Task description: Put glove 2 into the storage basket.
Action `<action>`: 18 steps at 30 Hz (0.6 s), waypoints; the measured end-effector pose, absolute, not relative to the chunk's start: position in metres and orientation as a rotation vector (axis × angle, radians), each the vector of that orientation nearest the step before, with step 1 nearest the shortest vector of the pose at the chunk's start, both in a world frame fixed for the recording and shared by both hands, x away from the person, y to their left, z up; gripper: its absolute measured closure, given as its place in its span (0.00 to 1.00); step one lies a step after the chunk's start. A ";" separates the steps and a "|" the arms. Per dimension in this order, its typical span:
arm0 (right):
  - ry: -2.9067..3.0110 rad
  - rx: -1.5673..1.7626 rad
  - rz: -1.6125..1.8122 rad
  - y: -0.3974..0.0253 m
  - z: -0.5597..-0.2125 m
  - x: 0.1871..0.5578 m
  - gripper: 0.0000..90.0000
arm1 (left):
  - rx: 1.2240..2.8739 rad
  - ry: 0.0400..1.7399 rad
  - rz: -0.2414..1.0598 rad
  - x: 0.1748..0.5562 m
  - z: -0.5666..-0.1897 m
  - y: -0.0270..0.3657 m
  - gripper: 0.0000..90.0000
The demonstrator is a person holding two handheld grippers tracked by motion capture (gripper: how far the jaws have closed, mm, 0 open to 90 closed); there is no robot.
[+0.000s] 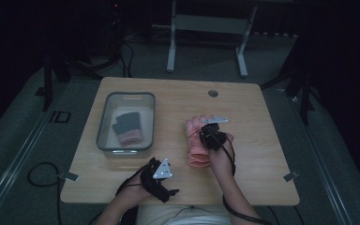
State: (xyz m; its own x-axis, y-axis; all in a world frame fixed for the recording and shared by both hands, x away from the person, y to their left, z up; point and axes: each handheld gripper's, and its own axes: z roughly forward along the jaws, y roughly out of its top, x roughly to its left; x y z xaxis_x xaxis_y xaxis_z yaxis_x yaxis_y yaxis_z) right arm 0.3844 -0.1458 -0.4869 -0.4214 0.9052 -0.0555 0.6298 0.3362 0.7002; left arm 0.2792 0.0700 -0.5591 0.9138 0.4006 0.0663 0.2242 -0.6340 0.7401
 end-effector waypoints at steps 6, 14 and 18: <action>2.186 1.341 0.815 -0.159 -0.487 0.385 0.96 | 2.281 0.441 0.286 0.279 -0.559 0.070 0.02; 2.229 1.310 0.854 -0.166 -0.487 0.384 0.86 | 2.278 0.447 0.282 0.279 -0.560 0.070 0.02; 2.236 1.291 0.920 -0.168 -0.482 0.383 0.76 | 2.277 0.448 0.281 0.280 -0.560 0.070 0.03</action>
